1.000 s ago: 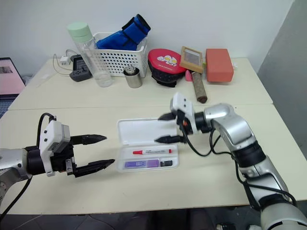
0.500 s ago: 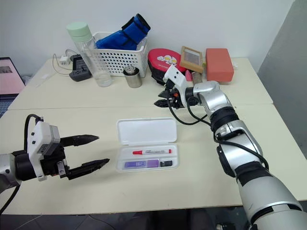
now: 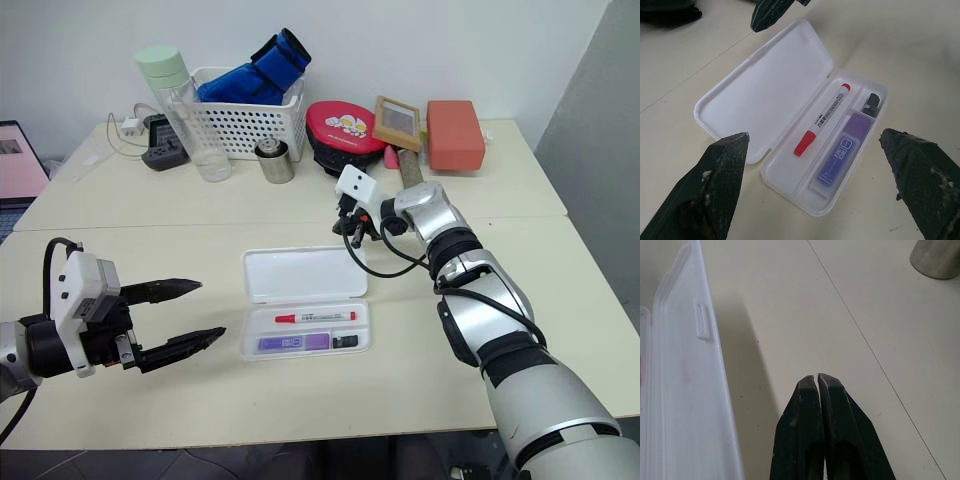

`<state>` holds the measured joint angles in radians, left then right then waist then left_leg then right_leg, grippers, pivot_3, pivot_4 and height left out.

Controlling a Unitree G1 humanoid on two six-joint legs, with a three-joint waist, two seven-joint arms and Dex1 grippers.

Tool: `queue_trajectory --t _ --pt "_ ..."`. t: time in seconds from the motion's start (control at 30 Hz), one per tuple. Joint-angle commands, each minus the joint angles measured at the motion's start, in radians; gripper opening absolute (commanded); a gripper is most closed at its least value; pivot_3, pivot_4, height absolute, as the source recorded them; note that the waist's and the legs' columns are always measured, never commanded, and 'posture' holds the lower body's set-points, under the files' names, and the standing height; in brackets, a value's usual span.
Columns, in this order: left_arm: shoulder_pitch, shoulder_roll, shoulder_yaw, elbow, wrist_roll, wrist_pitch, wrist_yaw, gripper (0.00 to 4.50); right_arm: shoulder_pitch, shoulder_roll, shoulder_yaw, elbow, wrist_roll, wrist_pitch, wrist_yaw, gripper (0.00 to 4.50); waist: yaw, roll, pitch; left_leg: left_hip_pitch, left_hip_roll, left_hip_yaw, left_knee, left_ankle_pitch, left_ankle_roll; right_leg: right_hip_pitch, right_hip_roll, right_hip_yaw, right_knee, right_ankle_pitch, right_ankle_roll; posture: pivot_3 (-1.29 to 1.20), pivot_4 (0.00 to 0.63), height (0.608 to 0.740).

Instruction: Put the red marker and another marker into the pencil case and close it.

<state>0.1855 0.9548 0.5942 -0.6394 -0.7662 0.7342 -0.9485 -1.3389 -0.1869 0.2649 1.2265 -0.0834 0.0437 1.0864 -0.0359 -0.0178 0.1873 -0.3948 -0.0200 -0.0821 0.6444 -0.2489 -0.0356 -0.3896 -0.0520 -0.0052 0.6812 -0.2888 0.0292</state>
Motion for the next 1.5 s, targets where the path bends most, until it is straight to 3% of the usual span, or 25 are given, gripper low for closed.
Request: queue_trajectory --t 0.03,0.67,1.0,1.5 --pt "-0.013 0.008 0.015 -0.031 -0.016 -0.008 0.011 4.5 -0.026 -0.003 -0.004 -0.013 -0.018 -0.025 0.063 0.07 0.0 0.0 0.0 0.0 0.0 0.0 0.0 0.0 0.0 0.0 0.0 0.0 0.0 0.0 0.0 0.0 0.15 0.74" --pt "-0.024 0.014 -0.01 -0.021 -0.007 -0.022 0.012 4.5 0.022 -0.008 -0.014 -0.18 0.001 -0.014 0.318 0.07 0.0 0.0 0.0 0.0 0.0 0.0 0.0 0.0 0.0 0.0 0.0 0.0 0.0 0.0 0.0 0.0 0.15 0.74" --pt "-0.041 0.042 0.017 -0.025 -0.049 0.001 -0.018 4.5 0.153 -0.041 0.022 -0.53 0.044 0.109 0.411 0.07 0.003 0.0 0.0 0.0 0.0 -0.001 0.0 0.0 0.0 0.0 -0.001 -0.001 0.0 0.0 0.0 0.0 0.15 0.74" --pt "-0.101 0.101 0.005 0.01 -0.087 0.017 -0.052 4.5 0.371 -0.096 0.12 -0.979 0.076 0.315 0.372 0.07 0.003 0.0 0.0 0.0 0.0 -0.001 0.0 0.0 0.0 0.0 -0.001 -0.001 0.0 0.0 0.0 0.0 0.15 0.74"
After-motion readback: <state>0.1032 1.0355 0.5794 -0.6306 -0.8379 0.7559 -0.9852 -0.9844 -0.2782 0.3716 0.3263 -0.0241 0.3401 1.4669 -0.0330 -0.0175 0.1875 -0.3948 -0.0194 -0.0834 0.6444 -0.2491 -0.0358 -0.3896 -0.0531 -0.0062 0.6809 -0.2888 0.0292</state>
